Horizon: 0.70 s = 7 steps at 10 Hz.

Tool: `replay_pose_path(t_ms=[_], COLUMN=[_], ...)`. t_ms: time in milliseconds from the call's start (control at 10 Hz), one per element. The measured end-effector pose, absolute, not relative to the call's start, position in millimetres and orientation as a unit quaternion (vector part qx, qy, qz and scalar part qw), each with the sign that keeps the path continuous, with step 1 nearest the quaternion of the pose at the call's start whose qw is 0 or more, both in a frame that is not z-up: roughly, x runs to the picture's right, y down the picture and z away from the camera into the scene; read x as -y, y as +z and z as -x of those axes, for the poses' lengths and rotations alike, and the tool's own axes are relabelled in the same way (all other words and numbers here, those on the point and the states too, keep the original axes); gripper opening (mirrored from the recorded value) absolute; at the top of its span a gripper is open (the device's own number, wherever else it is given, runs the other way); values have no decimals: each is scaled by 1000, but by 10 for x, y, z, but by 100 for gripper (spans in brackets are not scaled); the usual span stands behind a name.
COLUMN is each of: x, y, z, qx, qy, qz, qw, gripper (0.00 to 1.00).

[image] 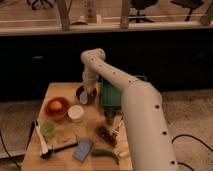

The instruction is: Wipe purple bowl with towel

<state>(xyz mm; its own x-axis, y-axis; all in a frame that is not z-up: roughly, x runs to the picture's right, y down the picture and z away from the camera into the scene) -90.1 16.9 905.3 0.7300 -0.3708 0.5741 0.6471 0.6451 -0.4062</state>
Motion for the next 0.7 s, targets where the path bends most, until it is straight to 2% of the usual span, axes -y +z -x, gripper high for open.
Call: replay_pose_path(t_ms=[300,700], x=[-36,96], y=[9138,9280], z=[669,749], qx=[201,198], qy=[-271,-276], qz=[299,290], qw=[892,895], gripper=[0,0])
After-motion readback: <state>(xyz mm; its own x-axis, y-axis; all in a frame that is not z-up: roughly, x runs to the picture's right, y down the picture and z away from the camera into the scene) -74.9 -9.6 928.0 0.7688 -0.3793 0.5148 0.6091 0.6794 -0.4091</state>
